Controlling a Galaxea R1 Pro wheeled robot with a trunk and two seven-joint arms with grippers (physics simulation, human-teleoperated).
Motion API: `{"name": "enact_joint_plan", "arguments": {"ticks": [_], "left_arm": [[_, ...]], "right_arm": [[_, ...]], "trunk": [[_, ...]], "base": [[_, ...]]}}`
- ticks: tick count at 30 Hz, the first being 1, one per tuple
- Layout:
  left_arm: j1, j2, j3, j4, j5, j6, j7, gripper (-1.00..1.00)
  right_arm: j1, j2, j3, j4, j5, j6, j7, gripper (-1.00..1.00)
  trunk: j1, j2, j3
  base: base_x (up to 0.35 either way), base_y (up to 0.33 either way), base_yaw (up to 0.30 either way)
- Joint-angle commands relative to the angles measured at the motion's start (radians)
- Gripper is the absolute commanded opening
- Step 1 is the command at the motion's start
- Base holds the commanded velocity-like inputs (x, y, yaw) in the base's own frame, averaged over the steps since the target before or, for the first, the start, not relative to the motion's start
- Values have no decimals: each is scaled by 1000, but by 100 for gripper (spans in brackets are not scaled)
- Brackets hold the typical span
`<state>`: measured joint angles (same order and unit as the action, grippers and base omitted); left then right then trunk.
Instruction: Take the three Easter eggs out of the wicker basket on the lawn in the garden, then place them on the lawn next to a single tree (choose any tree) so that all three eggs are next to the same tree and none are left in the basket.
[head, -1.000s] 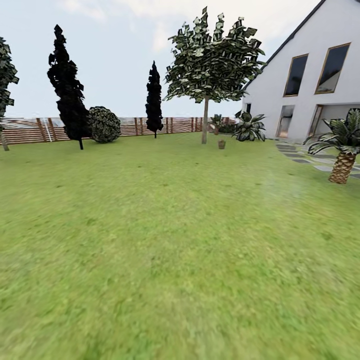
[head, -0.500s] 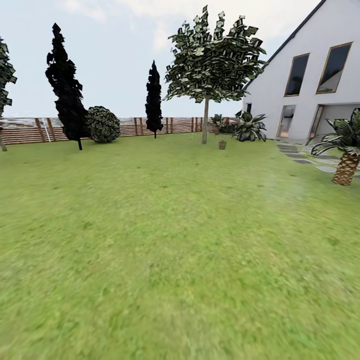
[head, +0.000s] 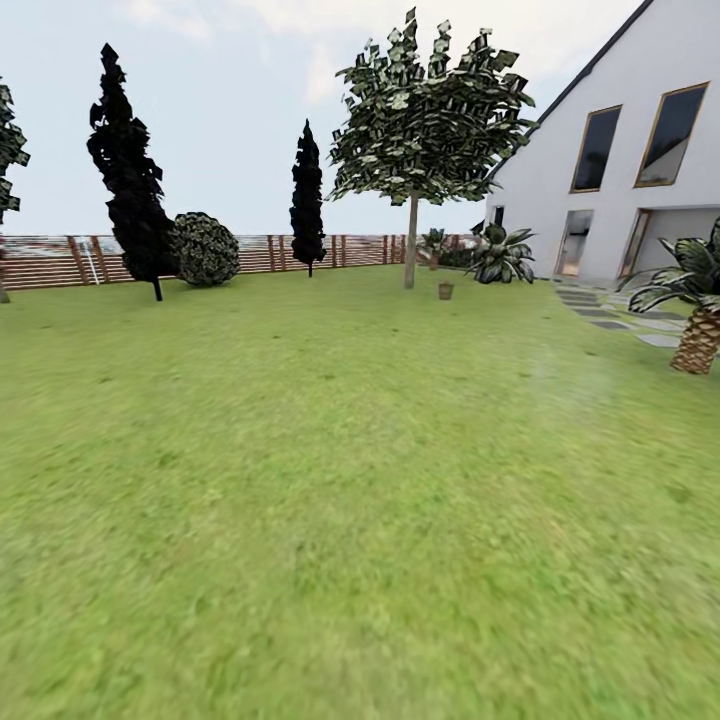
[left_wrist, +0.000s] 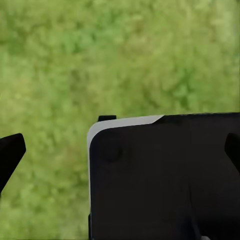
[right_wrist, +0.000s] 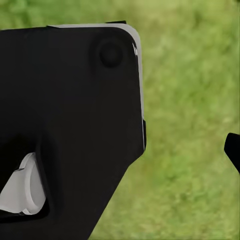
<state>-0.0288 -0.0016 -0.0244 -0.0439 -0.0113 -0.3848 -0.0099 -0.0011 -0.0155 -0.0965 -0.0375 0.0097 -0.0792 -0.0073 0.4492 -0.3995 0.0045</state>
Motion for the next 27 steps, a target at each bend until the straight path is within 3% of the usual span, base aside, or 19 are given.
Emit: {"name": "enact_joint_plan", "arguments": {"ticks": [1, 27], "left_arm": [[0, 0, -2, 1, -1, -3, -1, 100], [0, 0, -2, 1, -1, -3, -1, 100]], "right_arm": [[0, 0, -8, 1, 1, -4, 0, 100], [0, 0, -7, 1, 1, -4, 0, 100]], "trunk": [[1, 0, 0], [1, 0, 0]], "base": [[262, 0, 0], [262, 0, 0]]}}
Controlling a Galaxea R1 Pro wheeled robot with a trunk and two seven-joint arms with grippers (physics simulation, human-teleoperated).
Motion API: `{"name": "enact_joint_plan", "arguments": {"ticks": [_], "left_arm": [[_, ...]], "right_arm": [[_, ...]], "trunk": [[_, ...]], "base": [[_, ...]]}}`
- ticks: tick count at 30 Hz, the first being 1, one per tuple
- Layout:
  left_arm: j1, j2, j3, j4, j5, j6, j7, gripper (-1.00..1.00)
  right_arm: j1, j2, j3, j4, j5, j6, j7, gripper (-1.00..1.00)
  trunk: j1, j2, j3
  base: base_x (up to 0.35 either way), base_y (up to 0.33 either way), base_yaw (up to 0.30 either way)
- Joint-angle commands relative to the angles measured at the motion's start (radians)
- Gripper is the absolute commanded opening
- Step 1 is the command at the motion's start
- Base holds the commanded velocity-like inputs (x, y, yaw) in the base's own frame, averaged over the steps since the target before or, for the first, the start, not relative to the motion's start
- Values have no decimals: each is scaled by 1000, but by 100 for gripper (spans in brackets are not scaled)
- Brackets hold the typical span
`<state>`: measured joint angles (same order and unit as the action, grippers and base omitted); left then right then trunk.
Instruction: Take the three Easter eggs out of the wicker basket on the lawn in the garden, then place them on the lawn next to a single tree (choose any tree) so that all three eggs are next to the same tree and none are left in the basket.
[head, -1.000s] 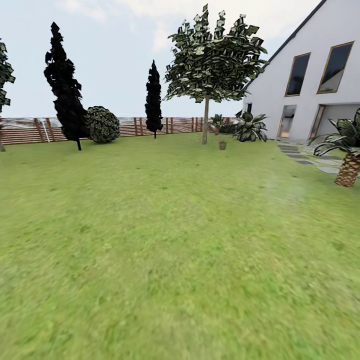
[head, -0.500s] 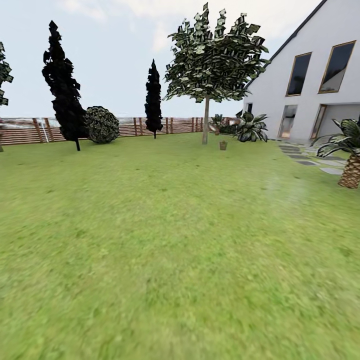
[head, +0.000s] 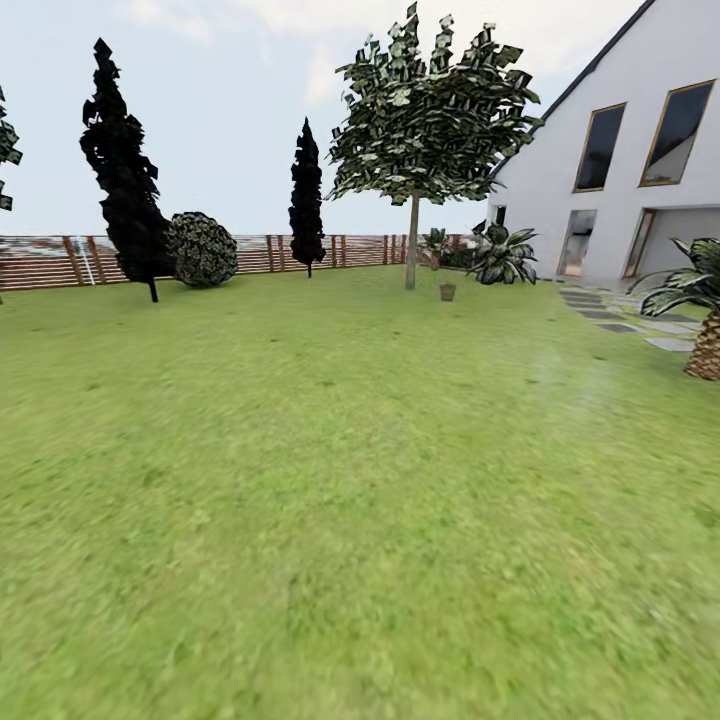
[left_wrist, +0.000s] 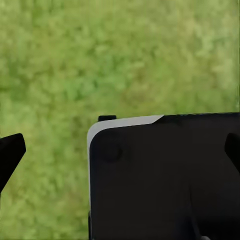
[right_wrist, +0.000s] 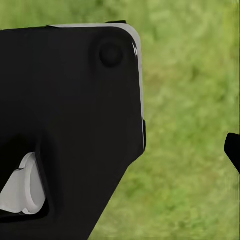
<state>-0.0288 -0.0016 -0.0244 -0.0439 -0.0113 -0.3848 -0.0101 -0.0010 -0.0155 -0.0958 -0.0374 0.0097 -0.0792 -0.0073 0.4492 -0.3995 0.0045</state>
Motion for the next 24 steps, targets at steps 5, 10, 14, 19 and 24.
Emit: {"name": "enact_joint_plan", "arguments": {"ticks": [5, 10, 14, 19, 24], "left_arm": [[0, 1, -2, 1, -1, -3, 0, 100], [0, 1, -2, 1, -1, -3, 0, 100], [0, 0, -2, 1, -1, -3, -1, 100], [0, 0, -2, 1, -1, -3, 0, 100], [0, 0, -2, 1, -1, -3, 0, 100]], "right_arm": [[0, 0, -8, 1, 1, -4, 0, 100], [0, 0, -8, 1, 1, -4, 0, 100], [0, 0, -7, 1, 1, -4, 0, 100], [0, 0, -7, 1, 1, -4, 0, 100], [0, 0, -7, 1, 1, -4, 0, 100]], "trunk": [[1, 0, 0], [1, 0, 0], [1, 0, 0], [1, 0, 0], [1, 0, 0]], "base": [[262, 0, 0], [262, 0, 0], [262, 0, 0], [262, 0, 0], [262, 0, 0]]}}
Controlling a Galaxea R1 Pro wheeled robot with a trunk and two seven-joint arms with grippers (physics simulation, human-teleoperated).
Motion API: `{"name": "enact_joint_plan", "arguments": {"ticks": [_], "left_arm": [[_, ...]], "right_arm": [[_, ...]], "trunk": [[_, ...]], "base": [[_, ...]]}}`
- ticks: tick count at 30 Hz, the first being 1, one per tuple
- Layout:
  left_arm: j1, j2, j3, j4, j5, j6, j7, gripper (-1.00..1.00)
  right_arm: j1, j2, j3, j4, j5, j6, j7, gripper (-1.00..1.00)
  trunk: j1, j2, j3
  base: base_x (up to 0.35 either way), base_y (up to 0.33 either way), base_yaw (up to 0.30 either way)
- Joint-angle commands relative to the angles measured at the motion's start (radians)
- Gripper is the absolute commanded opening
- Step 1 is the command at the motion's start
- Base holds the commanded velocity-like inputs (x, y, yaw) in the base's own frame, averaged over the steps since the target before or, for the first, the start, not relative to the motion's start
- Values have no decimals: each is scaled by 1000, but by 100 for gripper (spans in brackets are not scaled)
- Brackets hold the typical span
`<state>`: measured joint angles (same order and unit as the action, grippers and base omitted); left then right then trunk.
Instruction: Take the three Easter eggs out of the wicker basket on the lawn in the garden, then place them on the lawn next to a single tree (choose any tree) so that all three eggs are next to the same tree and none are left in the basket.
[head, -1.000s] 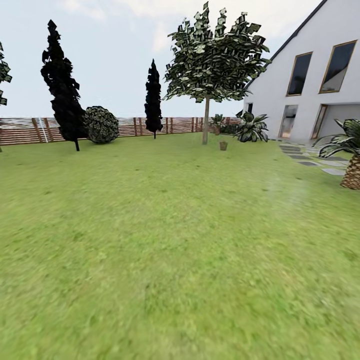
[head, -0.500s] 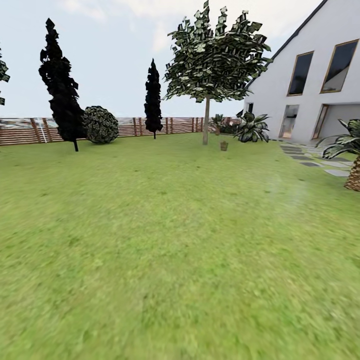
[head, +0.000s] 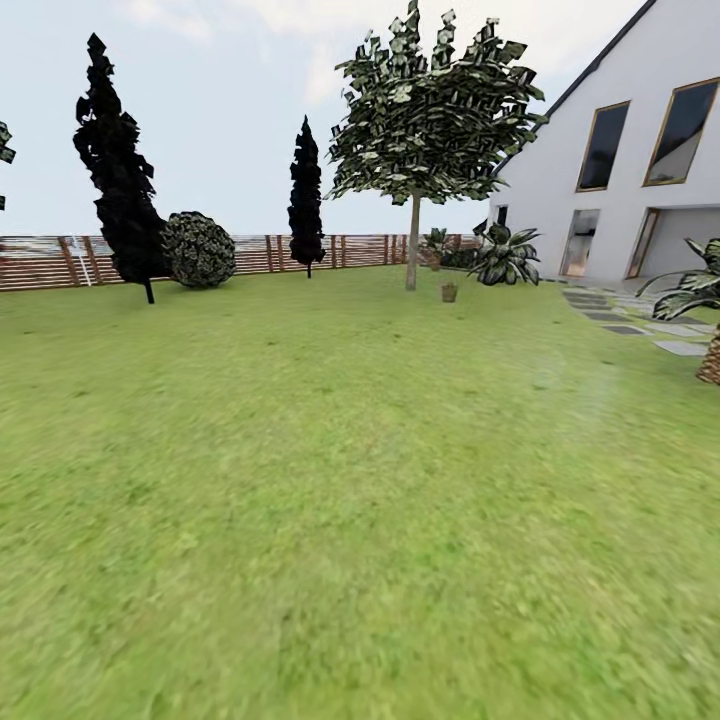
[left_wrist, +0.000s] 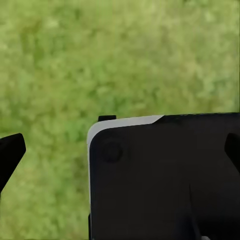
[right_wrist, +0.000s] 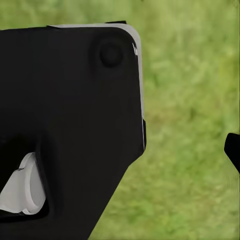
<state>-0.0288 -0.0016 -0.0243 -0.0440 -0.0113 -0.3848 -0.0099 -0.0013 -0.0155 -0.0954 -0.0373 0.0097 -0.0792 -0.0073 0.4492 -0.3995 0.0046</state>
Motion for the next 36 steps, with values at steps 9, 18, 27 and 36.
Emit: {"name": "enact_joint_plan", "arguments": {"ticks": [9, 18, 27, 36], "left_arm": [[0, 1, -2, 1, -1, -3, 0, 100], [0, 0, -2, 1, -1, -3, 0, 100], [0, 0, -2, 1, -1, -3, -1, 100], [0, 0, -2, 1, -1, -3, -1, 100]], "right_arm": [[0, 0, -8, 1, 1, -4, 0, 100], [0, 0, -8, 1, 1, -4, 0, 100], [0, 0, -8, 1, 1, -4, 0, 100], [0, 0, -8, 1, 1, -4, 0, 100]], "trunk": [[1, 0, 0], [1, 0, 0], [1, 0, 0], [1, 0, 0]], "base": [[262, 0, 0], [261, 0, 0], [261, 0, 0], [261, 0, 0]]}}
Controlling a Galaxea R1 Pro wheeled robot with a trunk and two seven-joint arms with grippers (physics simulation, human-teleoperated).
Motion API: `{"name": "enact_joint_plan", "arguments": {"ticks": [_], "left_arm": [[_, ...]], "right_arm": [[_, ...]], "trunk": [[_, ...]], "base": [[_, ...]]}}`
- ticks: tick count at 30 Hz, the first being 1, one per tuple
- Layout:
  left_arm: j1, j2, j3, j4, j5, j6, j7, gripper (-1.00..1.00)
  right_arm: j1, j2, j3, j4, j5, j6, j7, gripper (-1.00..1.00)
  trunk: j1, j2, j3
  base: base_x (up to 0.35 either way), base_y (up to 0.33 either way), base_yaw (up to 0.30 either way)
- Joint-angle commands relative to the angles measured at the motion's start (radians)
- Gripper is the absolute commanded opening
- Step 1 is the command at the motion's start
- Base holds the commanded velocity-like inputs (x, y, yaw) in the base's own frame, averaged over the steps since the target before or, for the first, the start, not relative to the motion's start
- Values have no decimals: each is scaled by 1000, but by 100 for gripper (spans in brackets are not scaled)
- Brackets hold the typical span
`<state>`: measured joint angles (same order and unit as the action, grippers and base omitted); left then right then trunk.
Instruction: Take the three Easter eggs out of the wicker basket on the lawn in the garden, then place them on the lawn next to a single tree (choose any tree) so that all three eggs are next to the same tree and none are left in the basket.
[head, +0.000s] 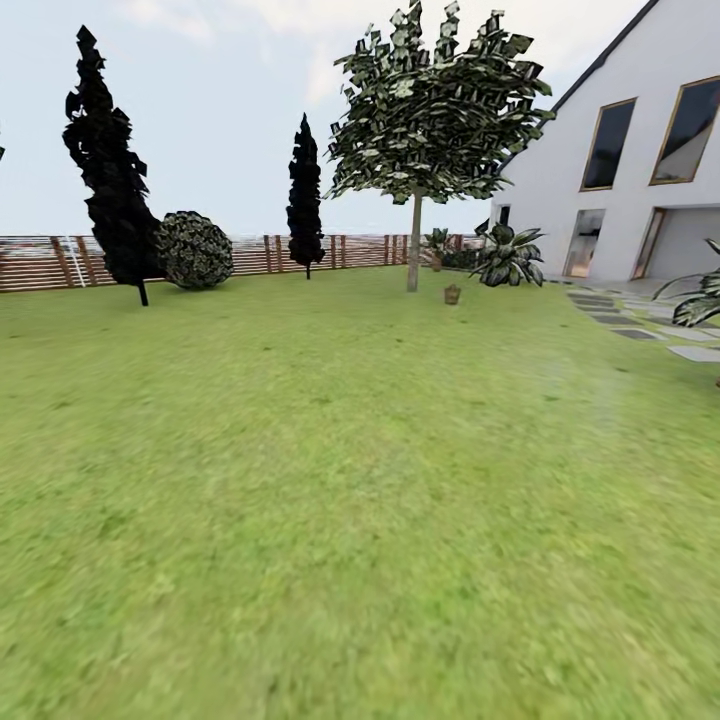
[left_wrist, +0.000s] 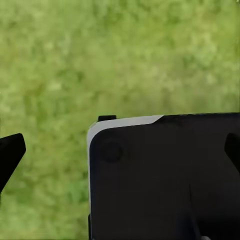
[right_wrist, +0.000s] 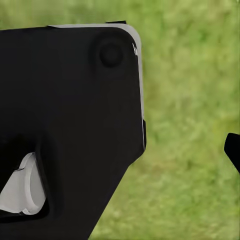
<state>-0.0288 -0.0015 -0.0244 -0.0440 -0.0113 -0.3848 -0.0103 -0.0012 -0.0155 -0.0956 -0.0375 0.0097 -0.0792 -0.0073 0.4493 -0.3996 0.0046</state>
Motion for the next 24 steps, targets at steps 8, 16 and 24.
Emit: {"name": "enact_joint_plan", "arguments": {"ticks": [8, 16, 24], "left_arm": [[0, 0, -2, 1, -1, -3, 0, 100], [0, 0, -2, 1, -1, -3, 0, 100], [0, 0, -2, 1, -1, -3, 0, 100]], "right_arm": [[0, 0, -8, 1, 1, -4, 0, 100], [0, 0, -8, 1, 1, -4, 0, 100], [0, 0, -7, 1, 1, -4, 0, 100]], "trunk": [[1, 0, 0], [1, 0, 0], [1, 0, 0]], "base": [[261, 0, 0], [261, 0, 0], [261, 0, 0]]}}
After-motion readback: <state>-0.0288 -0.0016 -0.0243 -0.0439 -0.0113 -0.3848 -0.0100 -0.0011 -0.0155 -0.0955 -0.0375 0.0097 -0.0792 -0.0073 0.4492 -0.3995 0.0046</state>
